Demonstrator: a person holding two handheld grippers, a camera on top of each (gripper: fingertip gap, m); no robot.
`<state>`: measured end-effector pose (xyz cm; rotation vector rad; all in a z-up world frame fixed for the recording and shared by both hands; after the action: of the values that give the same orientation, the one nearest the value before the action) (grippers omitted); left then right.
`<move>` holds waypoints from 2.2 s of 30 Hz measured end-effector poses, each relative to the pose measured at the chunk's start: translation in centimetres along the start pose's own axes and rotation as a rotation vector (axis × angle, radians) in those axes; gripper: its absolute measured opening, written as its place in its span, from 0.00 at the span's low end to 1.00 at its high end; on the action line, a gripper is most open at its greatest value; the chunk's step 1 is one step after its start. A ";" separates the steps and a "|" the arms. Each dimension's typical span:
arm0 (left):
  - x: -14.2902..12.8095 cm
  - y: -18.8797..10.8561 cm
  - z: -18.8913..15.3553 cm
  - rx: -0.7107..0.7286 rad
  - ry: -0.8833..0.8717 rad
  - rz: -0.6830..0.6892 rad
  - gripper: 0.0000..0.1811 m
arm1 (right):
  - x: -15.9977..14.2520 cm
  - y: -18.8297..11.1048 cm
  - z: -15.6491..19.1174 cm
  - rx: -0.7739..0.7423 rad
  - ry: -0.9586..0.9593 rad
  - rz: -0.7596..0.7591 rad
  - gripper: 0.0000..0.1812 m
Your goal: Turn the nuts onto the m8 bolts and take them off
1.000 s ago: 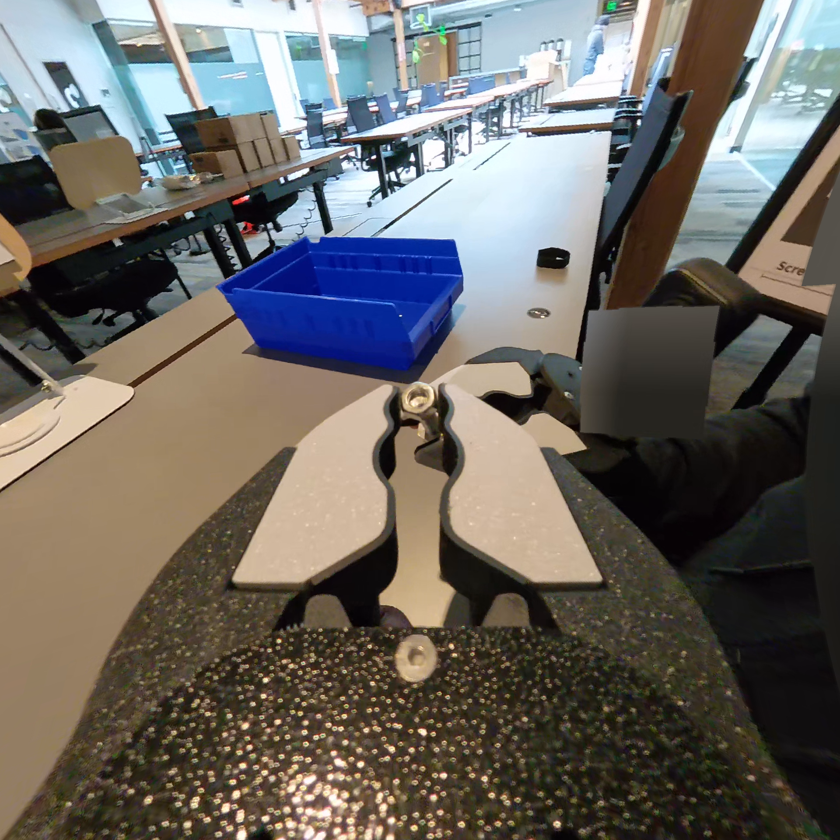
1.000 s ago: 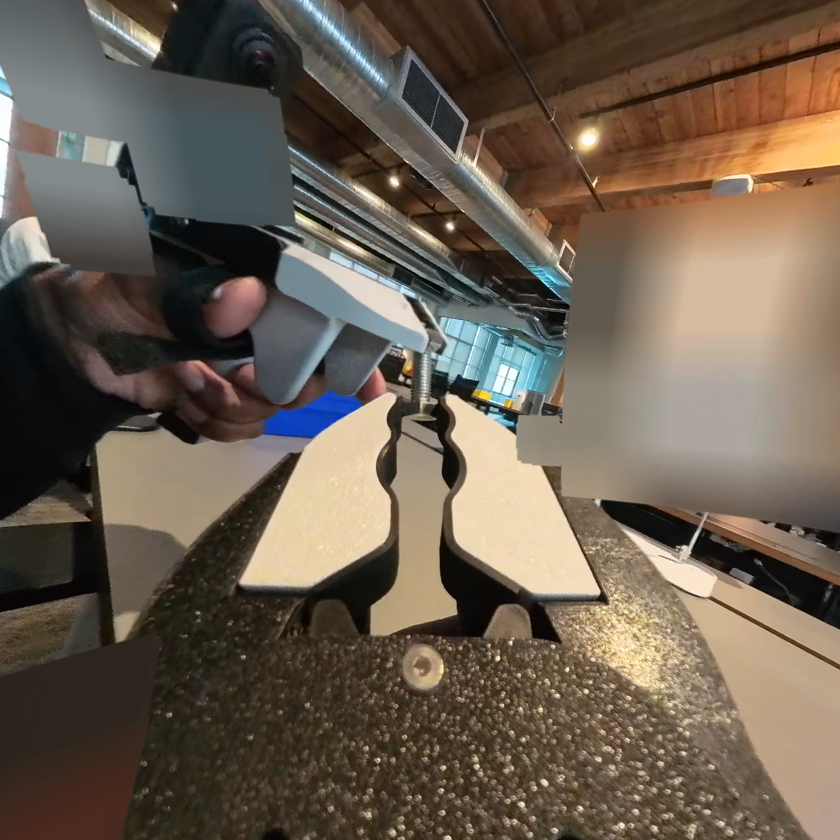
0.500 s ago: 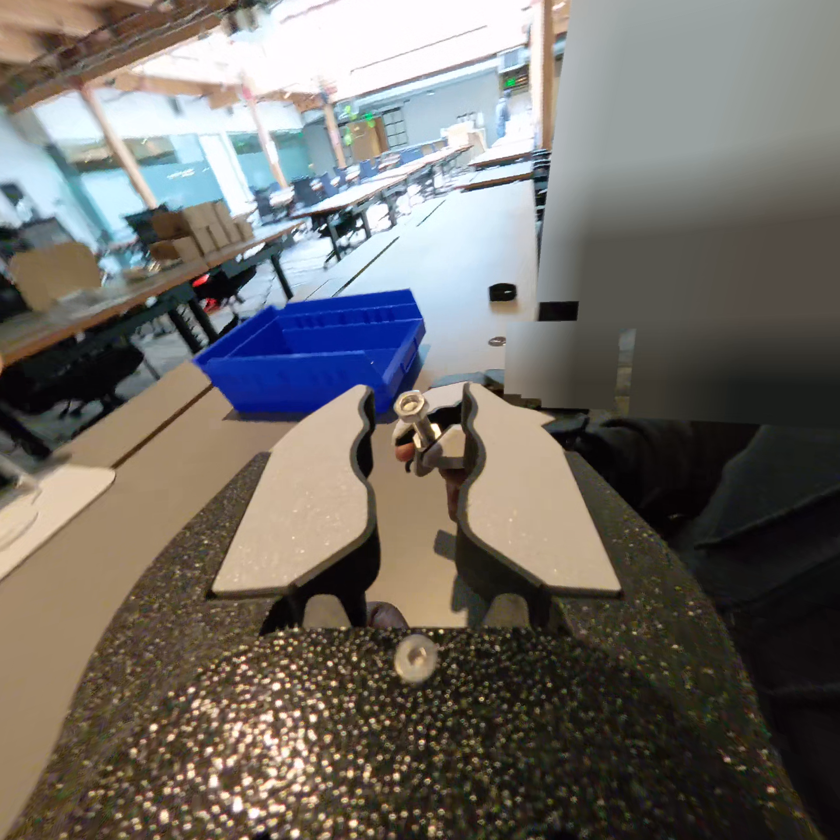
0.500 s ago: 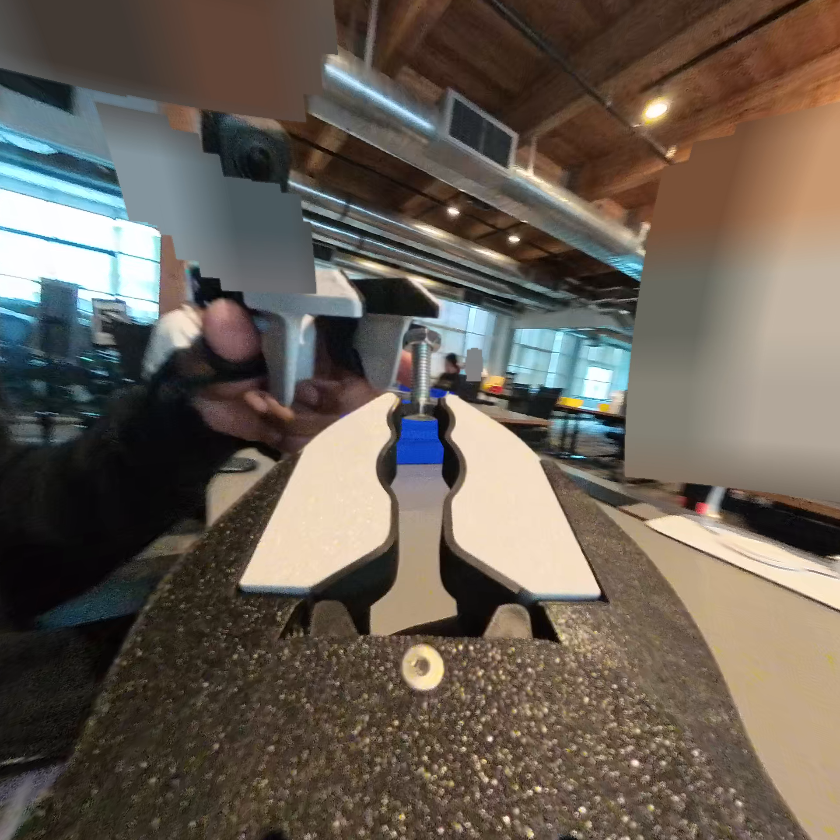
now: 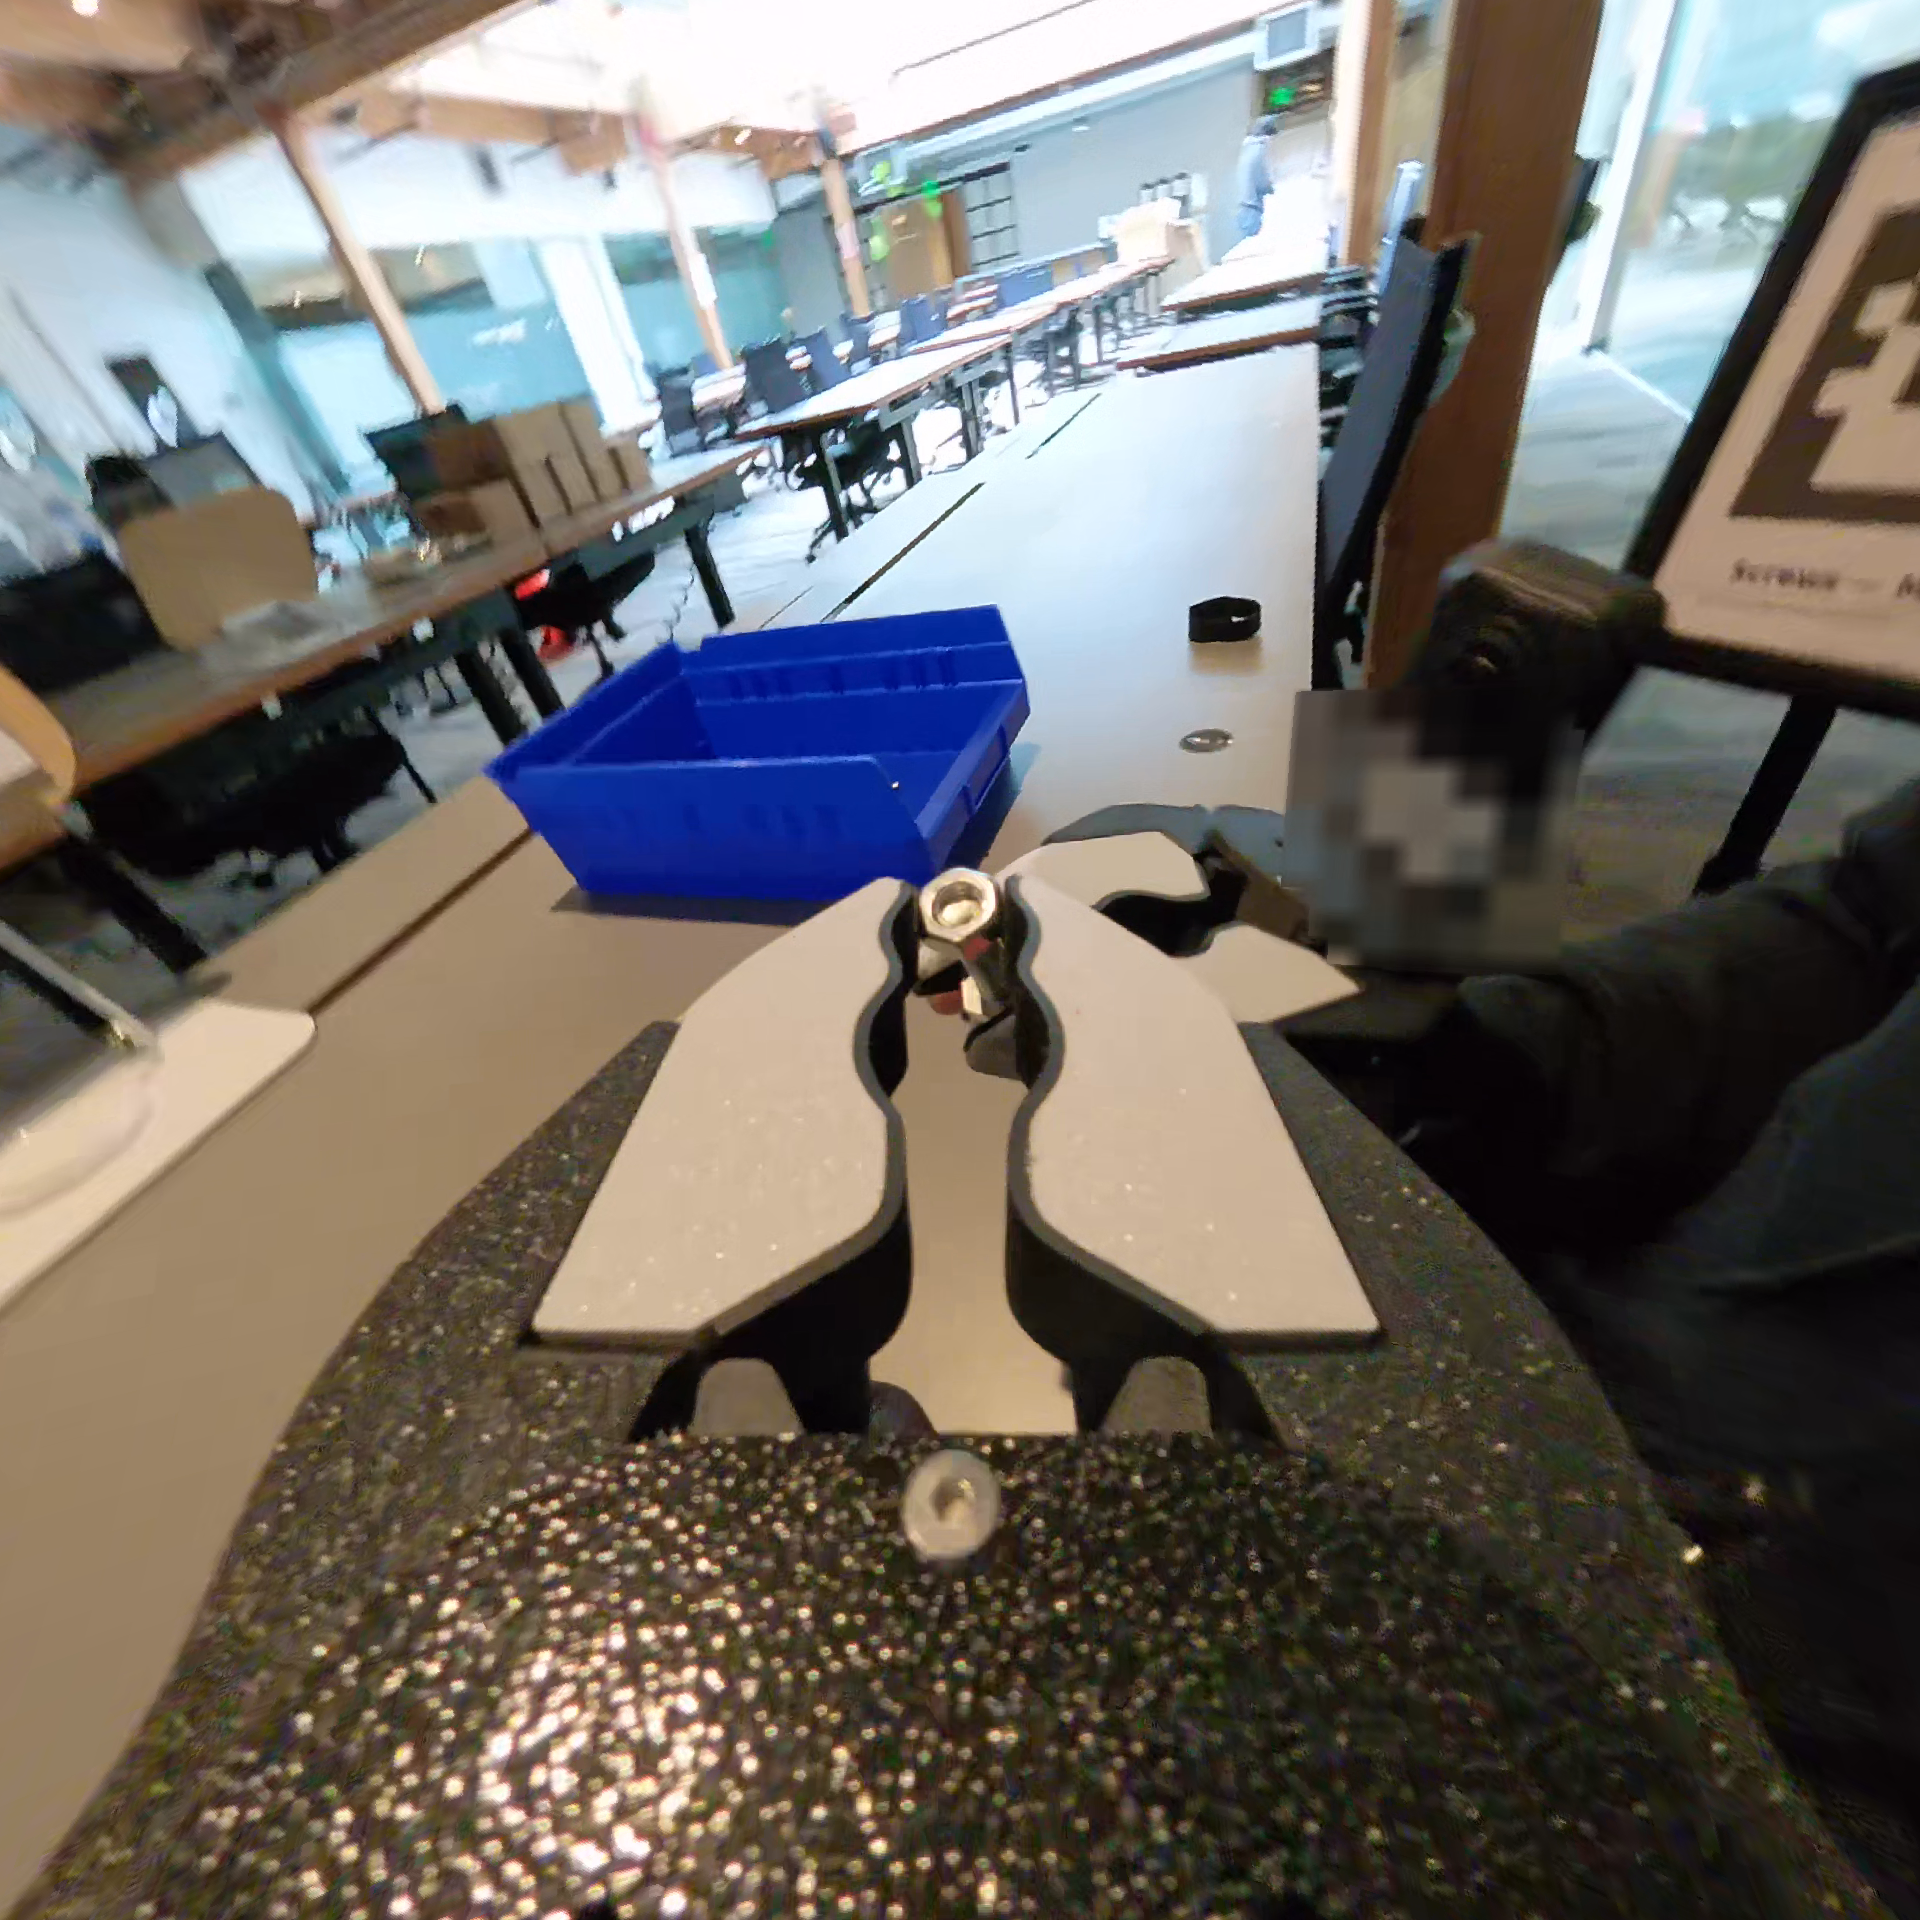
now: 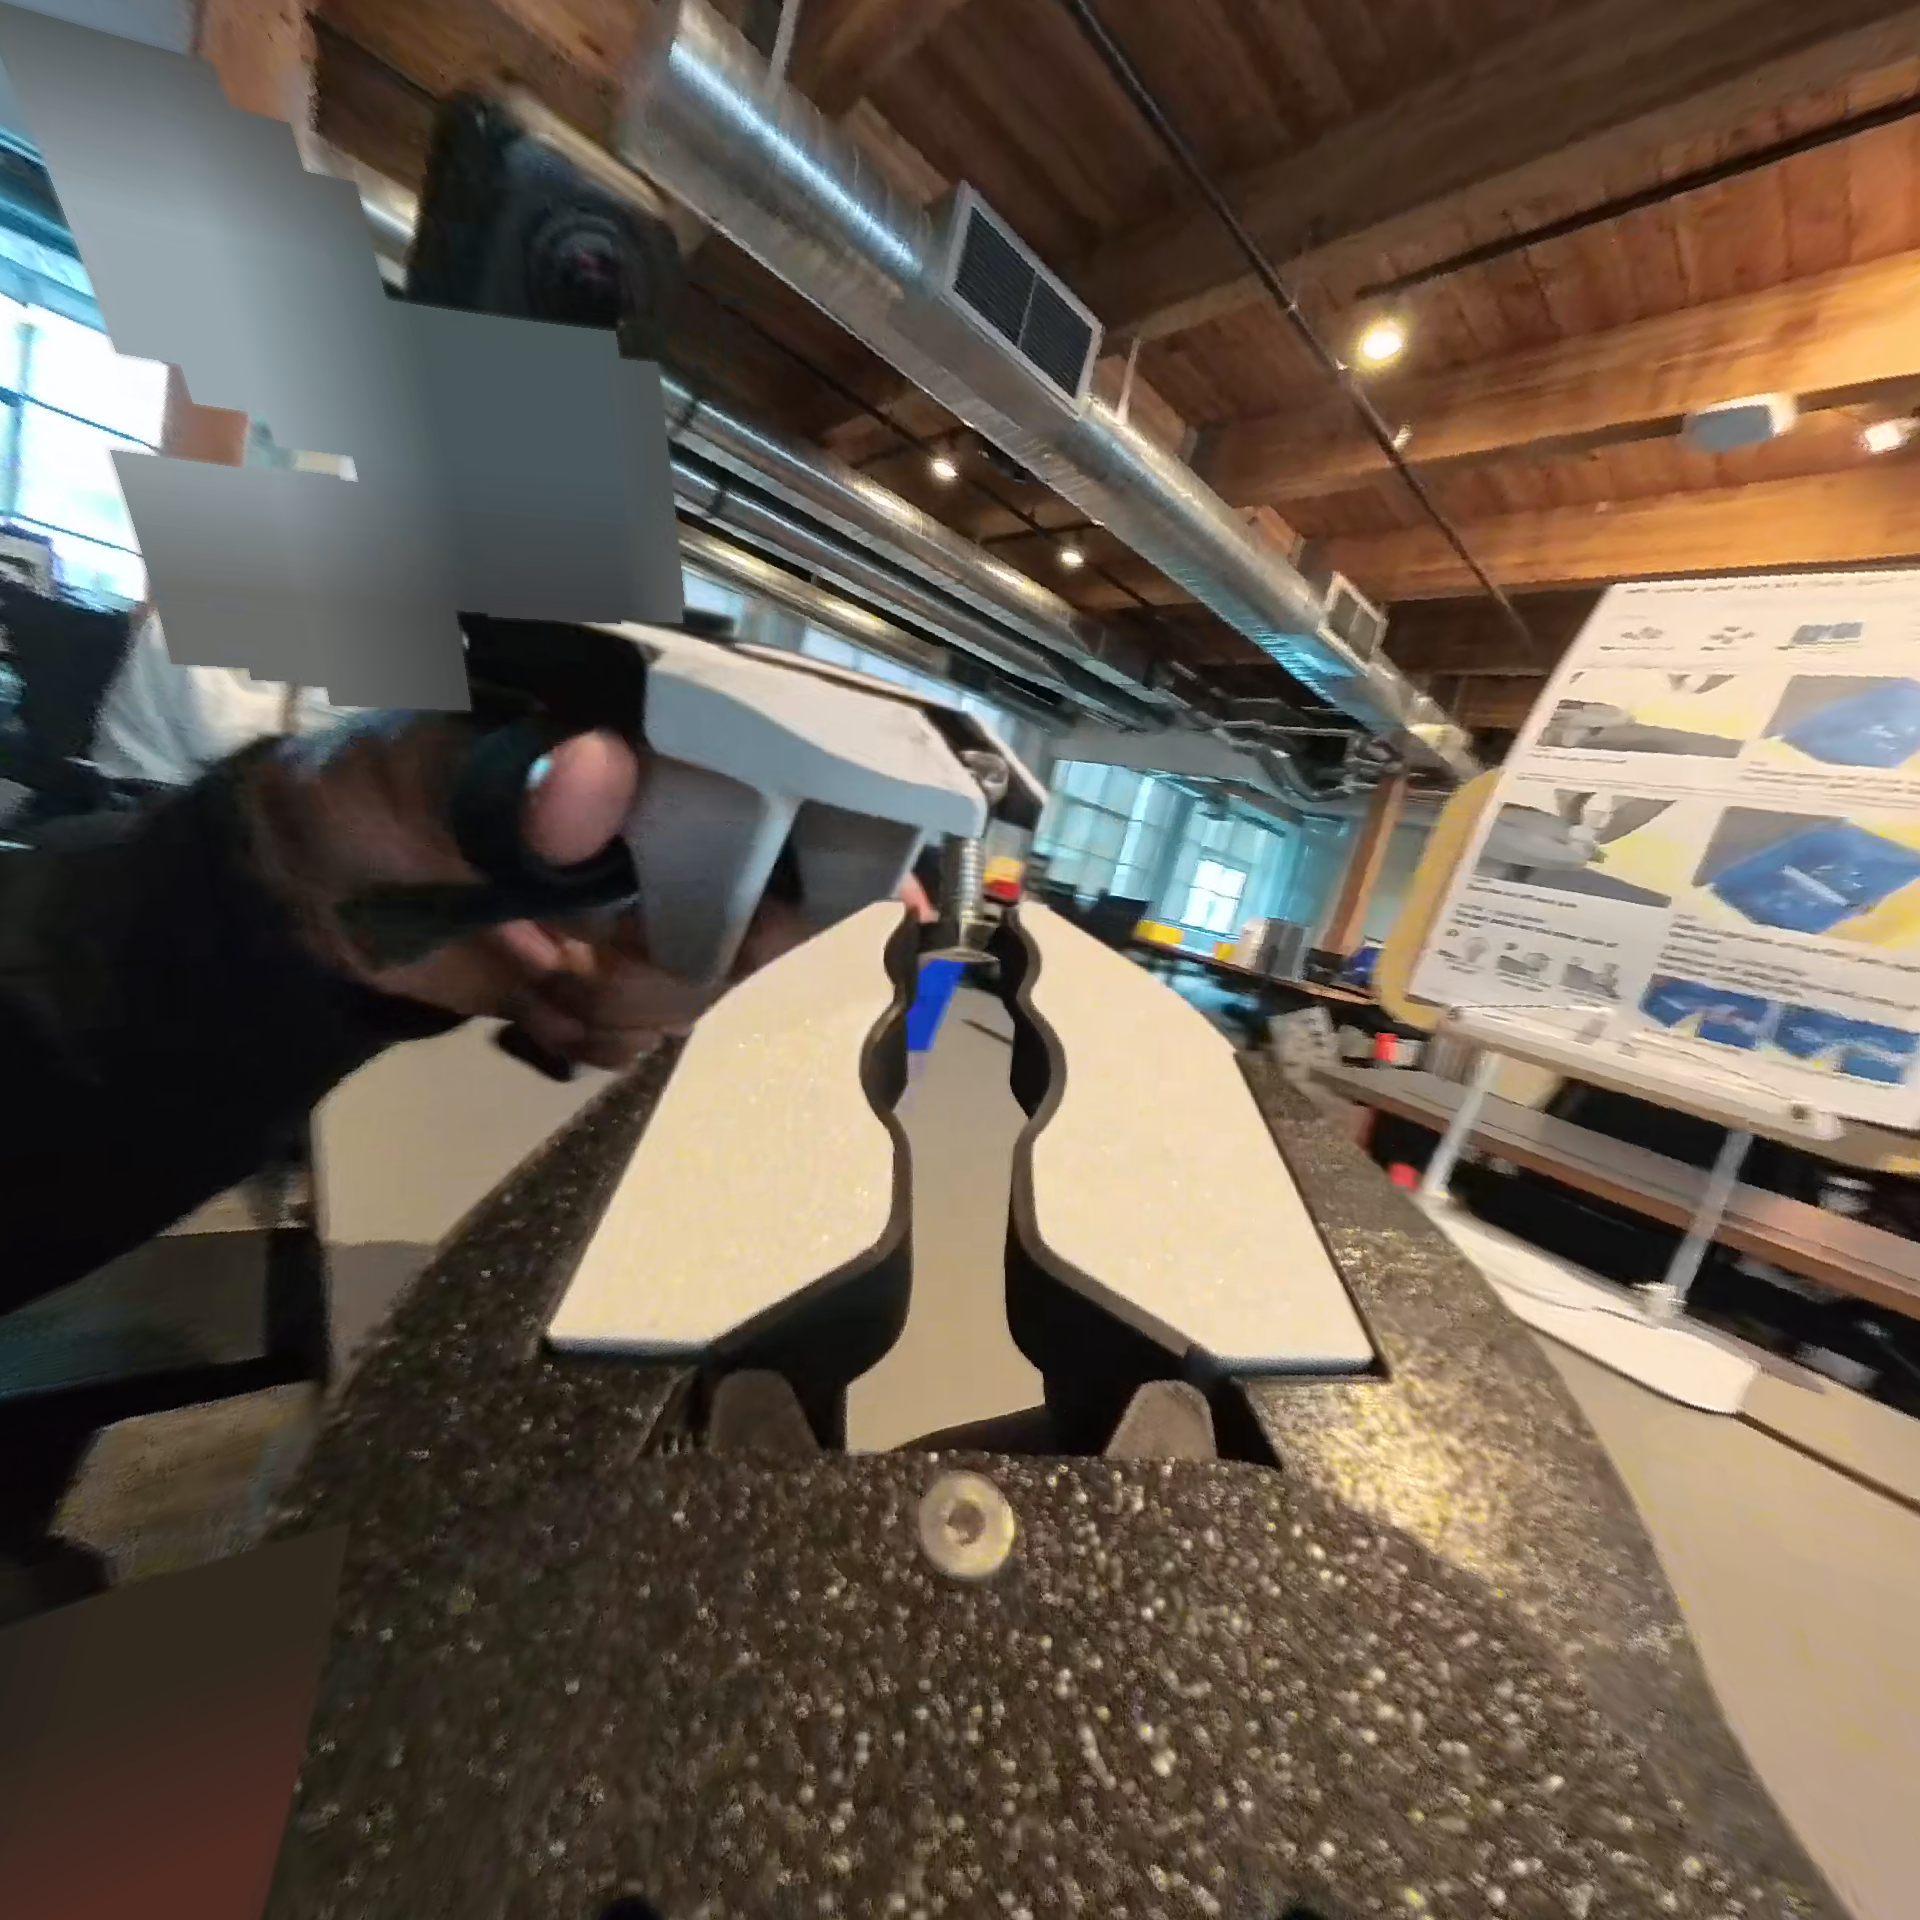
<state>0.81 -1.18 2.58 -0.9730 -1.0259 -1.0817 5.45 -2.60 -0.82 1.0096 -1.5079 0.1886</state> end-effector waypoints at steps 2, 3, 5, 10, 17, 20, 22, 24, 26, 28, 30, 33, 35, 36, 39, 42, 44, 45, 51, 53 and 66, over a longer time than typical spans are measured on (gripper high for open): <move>0.1 -0.3 -0.4 -0.052 0.110 -0.036 0.08 | 0.0 0.0 0.2 0.084 0.086 -0.013 0.08; 0.0 -0.4 -0.6 -0.083 0.149 -0.058 0.08 | 0.0 0.2 0.2 0.136 0.140 -0.019 0.08; 0.0 -0.8 -0.8 -0.143 0.195 -0.103 0.08 | 0.1 0.2 0.8 0.239 0.248 -0.032 0.08; 0.5 -1.2 -0.2 -0.123 0.109 -0.126 0.23 | 0.2 0.2 0.1 0.189 0.263 -0.051 0.08; 0.2 -1.2 0.7 -0.017 0.016 -0.003 0.19 | -0.3 0.3 -0.3 0.093 0.159 -0.013 0.08; -0.2 -0.9 0.6 0.000 -0.004 0.045 0.16 | -0.5 0.5 0.2 0.090 0.120 0.008 0.08; -0.4 -0.8 0.4 -0.003 -0.009 0.071 0.10 | -0.6 0.5 0.5 0.088 0.095 0.024 0.08; -0.5 -0.8 0.3 -0.004 0.028 0.080 0.08 | -0.7 0.6 0.9 0.086 0.076 0.038 0.08; -0.5 -0.9 0.2 -0.022 0.105 0.064 0.08 | -0.7 0.6 0.8 0.101 0.093 0.037 0.08; -0.5 -1.1 -0.1 -0.071 0.192 0.019 0.08 | -0.5 0.4 1.0 0.152 0.146 0.022 0.08; -0.4 -1.5 -0.7 -0.138 0.288 -0.057 0.08 | -0.3 0.3 1.4 0.248 0.246 -0.002 0.08; -0.5 -2.0 -0.9 -0.181 0.355 -0.151 0.08 | 0.2 0.1 1.9 0.351 0.371 -0.037 0.08; -0.3 -2.0 -0.5 -0.168 0.291 -0.166 0.18 | 0.3 0.1 1.6 0.333 0.381 -0.048 0.08; 0.0 -2.0 -0.4 -0.161 0.246 -0.168 0.21 | 0.3 0.1 1.4 0.312 0.367 -0.045 0.08; 0.7 -2.0 0.4 -0.100 0.110 -0.130 0.21 | 0.0 0.2 0.6 0.230 0.295 -0.018 0.08; 0.4 -1.9 1.0 -0.051 -0.021 -0.028 0.20 | -0.3 0.3 0.2 0.157 0.209 0.008 0.08; 0.0 -1.8 1.0 -0.050 -0.093 0.031 0.19 | -0.4 0.3 0.2 0.129 0.160 0.020 0.08; -0.1 -1.7 1.0 -0.051 -0.110 0.043 0.18 | -0.4 0.3 0.2 0.119 0.141 0.023 0.08; -0.2 -1.6 0.7 -0.095 -0.103 0.021 0.07 | -0.4 0.4 0.3 0.108 0.117 0.026 0.08; -0.3 -1.7 0.6 -0.112 -0.008 0.004 0.06 | -0.5 0.4 0.4 0.132 0.145 0.024 0.08; 0.8 -2.7 0.8 -0.164 0.020 -0.140 0.16 | 0.2 0.1 0.3 0.219 0.259 -0.040 0.08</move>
<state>-1.84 -1.15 3.85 -1.0307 -1.0122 -1.3049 5.16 -2.81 -0.66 1.1409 -1.2489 0.4470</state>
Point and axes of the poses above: each gripper's, where its closed fingertips meet, y out along the fingers, x out of its top, z = x × y across the jaws, the point moved 4 cm from there along -y, back along the fingers, and after that the axes turned 2 degrees about y, right-handed, at the moved point
